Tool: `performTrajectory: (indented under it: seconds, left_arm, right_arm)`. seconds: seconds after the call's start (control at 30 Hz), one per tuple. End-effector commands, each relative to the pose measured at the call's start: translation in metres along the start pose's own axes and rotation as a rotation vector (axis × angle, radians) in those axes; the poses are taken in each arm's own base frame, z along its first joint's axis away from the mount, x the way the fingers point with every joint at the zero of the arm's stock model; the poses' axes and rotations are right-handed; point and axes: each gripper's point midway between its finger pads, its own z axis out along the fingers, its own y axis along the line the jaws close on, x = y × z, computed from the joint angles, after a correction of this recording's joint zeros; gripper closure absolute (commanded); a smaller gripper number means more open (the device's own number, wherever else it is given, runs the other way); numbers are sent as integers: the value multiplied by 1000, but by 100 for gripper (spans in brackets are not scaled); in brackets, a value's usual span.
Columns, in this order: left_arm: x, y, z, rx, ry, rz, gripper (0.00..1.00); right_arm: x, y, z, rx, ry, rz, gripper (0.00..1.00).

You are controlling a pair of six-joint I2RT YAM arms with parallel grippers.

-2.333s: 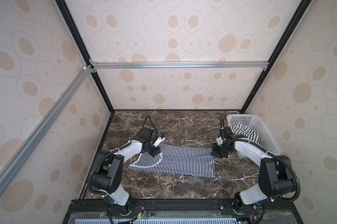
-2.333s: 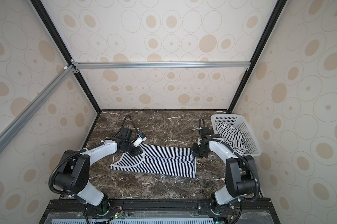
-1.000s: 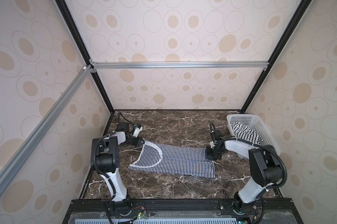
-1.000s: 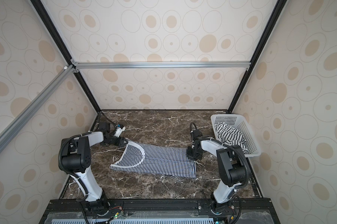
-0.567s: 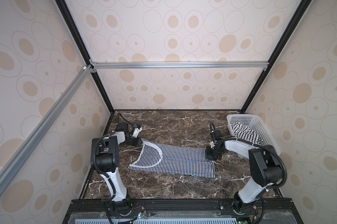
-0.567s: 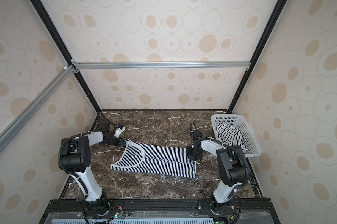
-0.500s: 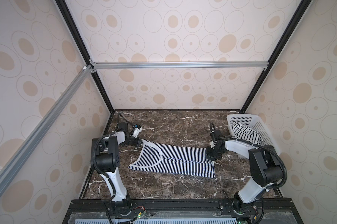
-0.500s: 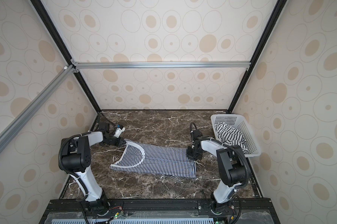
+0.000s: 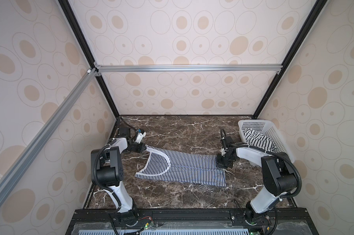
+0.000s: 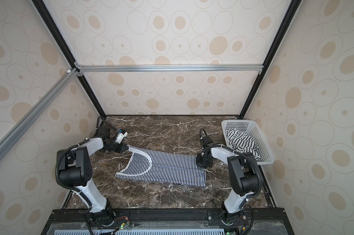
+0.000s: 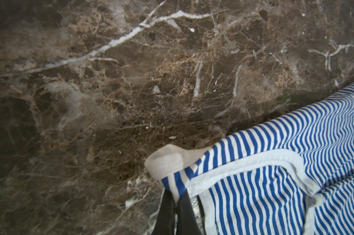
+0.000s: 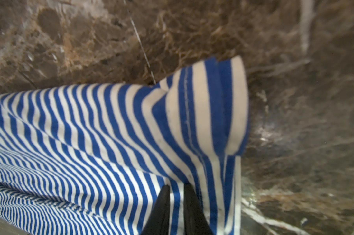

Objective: Fold and stack tank tops
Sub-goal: Smooth out the tank top at the center of the table.

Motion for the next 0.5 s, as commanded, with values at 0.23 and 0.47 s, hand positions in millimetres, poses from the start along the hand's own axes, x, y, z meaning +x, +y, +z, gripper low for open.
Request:
performTrajectory:
  seconds: [0.23,0.47]
  left_arm:
    - [6,21,-2,-89,26,30,93]
    - [7,35,1,-156,37,3,64]
  right_arm:
    - [16,-22,9,92,48,26,84]
    - [8,-6,-5,31,11,14,81]
